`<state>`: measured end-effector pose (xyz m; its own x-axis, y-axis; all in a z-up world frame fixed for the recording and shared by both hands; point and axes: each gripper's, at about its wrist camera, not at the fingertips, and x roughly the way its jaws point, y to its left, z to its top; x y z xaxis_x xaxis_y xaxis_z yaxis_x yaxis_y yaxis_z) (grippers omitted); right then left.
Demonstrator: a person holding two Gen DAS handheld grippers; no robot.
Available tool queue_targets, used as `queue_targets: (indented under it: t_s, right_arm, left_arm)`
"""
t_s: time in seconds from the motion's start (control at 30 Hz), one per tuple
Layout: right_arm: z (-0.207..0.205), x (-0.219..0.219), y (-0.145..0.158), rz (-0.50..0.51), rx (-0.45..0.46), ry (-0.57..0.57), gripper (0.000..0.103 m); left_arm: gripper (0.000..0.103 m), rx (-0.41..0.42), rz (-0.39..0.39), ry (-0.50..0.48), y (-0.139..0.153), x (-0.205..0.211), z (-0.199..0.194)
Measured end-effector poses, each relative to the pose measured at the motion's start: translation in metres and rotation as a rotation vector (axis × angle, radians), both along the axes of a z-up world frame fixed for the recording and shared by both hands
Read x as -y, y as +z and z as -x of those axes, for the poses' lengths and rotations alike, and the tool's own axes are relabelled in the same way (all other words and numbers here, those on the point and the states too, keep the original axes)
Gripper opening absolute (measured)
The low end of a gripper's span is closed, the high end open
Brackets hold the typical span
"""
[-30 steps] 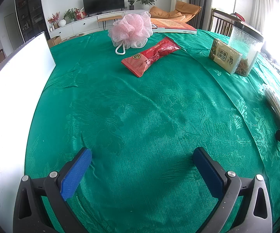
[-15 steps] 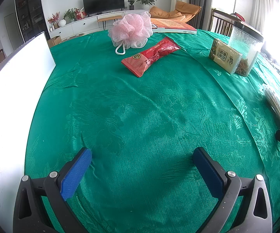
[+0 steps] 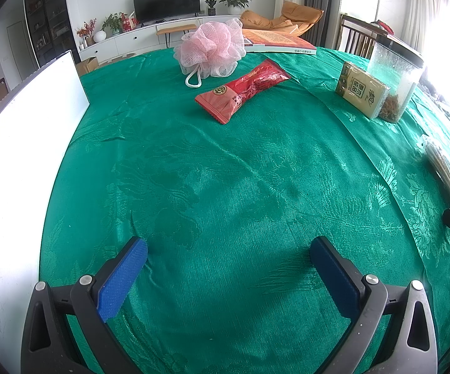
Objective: Organize soft objects
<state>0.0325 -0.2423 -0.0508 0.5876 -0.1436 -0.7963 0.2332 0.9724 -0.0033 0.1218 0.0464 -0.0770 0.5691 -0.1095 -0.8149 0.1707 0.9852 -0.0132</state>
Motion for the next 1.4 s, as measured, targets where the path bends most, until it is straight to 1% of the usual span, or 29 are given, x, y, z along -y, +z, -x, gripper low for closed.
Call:
queue_targets:
  t_s: [0.07, 0.13, 0.17, 0.2, 0.23, 0.3, 0.33, 0.4, 0.47, 0.6, 0.63, 0.67, 0.7, 0.73, 0.77, 0.8, 0.83, 0.9, 0.97, 1.0, 1.03, 1.1, 1.13, 1.17, 1.23, 1.27, 1.33, 1.4]
  right_arm:
    - [0.0, 0.0, 0.0, 0.0, 0.0, 0.0, 0.09]
    - [0.0, 0.0, 0.0, 0.0, 0.0, 0.0, 0.09]
    - [0.0, 0.0, 0.0, 0.0, 0.0, 0.001, 0.09]
    - [0.0, 0.0, 0.0, 0.0, 0.0, 0.001, 0.09]
    - [0.0, 0.0, 0.0, 0.0, 0.0, 0.001, 0.09]
    - [0.0, 0.0, 0.0, 0.001, 0.0, 0.001, 0.09]
    - [0.0, 0.0, 0.0, 0.0, 0.0, 0.0, 0.09]
    - [0.0, 0.0, 0.0, 0.0, 0.0, 0.001, 0.09]
    - [0.0, 0.0, 0.0, 0.0, 0.0, 0.002, 0.09]
    - [0.001, 0.0, 0.0, -0.001, 0.002, 0.002, 0.09]
    - [-0.002, -0.002, 0.0, -0.002, 0.002, 0.002, 0.09]
    - [-0.002, -0.002, 0.0, -0.001, 0.002, 0.002, 0.09]
    - [-0.002, -0.001, 0.0, -0.003, 0.002, 0.002, 0.09]
    - [-0.001, -0.001, 0.0, -0.008, 0.004, 0.002, 0.09]
    - [-0.001, 0.001, 0.001, -0.022, 0.004, 0.001, 0.09]
    - [-0.001, 0.005, 0.003, -0.054, 0.0, -0.003, 0.09]
    - [-0.001, 0.009, 0.005, -0.086, -0.007, -0.005, 0.09]
    - [-0.006, 0.022, 0.015, -0.181, -0.014, -0.012, 0.09]
    - [-0.016, 0.033, 0.026, -0.225, -0.017, -0.018, 0.09]
    - [-0.023, 0.035, 0.028, -0.232, -0.033, -0.01, 0.09]
    - [-0.033, 0.035, 0.027, -0.247, -0.076, 0.031, 0.09]
    - [-0.048, 0.031, 0.017, -0.267, -0.151, 0.126, 0.081]
    - [-0.049, 0.029, 0.014, -0.224, -0.167, 0.132, 0.042]
    - [-0.046, 0.027, 0.017, -0.185, -0.154, 0.132, 0.035]
    - [-0.038, 0.025, 0.028, -0.213, -0.136, 0.129, 0.03]
    - [-0.031, 0.019, 0.039, -0.227, -0.102, 0.144, 0.03]
    - [-0.019, -0.003, 0.065, -0.235, -0.042, 0.203, 0.03]
    - [-0.012, -0.036, 0.091, -0.275, 0.007, 0.294, 0.029]
  left_arm:
    - [0.103, -0.016, -0.002, -0.003, 0.001, 0.001, -0.003]
    - [0.103, -0.103, -0.019, -0.035, 0.003, 0.004, -0.016]
    - [0.103, -0.166, -0.03, -0.07, 0.004, 0.009, -0.027]
    - [0.103, -0.204, -0.042, -0.105, 0.008, 0.015, -0.039]
    - [0.103, -0.199, -0.059, -0.127, 0.014, 0.019, -0.048]
    - [0.103, -0.126, -0.136, -0.152, 0.032, 0.031, -0.07]
    - [0.103, -0.1, -0.161, -0.155, 0.039, 0.036, -0.082]
    - [0.103, -0.081, -0.185, -0.155, 0.045, 0.045, -0.11]
    - [0.103, -0.078, -0.229, -0.149, 0.04, 0.053, -0.139]
    - [0.103, -0.067, -0.312, -0.158, 0.023, 0.064, -0.175]
    - [0.095, -0.071, -0.322, -0.163, 0.019, 0.066, -0.18]
    - [0.078, -0.063, -0.279, -0.182, 0.018, 0.064, -0.181]
    - [0.057, -0.057, -0.234, -0.192, 0.02, 0.063, -0.18]
    - [0.024, -0.082, -0.215, -0.188, 0.018, 0.062, -0.181]
    - [0.021, -0.09, -0.189, -0.18, 0.02, 0.058, -0.179]
    - [0.021, -0.09, -0.158, -0.187, 0.023, 0.055, -0.173]
    - [0.021, -0.09, -0.144, -0.194, 0.025, 0.052, -0.166]
    - [0.02, -0.098, -0.096, -0.213, 0.029, 0.044, -0.142]
    - [0.02, -0.11, -0.026, -0.221, 0.035, 0.032, -0.114]
    - [0.02, -0.112, 0.001, -0.22, 0.037, 0.03, -0.102]
    - [0.02, -0.11, 0.038, -0.215, 0.041, 0.025, -0.088]
    - [0.02, -0.099, 0.103, -0.209, 0.053, 0.013, -0.059]
    - [0.02, -0.087, 0.133, -0.206, 0.061, 0.008, -0.045]
    - [0.02, -0.068, 0.165, -0.204, 0.072, 0.001, -0.029]
    - [0.02, -0.016, 0.223, -0.199, 0.097, -0.016, 0.006]
    - [0.02, 0.006, 0.251, -0.19, 0.108, -0.027, 0.024]
    - [0.02, 0.038, 0.313, -0.152, 0.127, -0.056, 0.055]
    - [0.02, 0.063, 0.349, -0.091, 0.141, -0.089, 0.078]
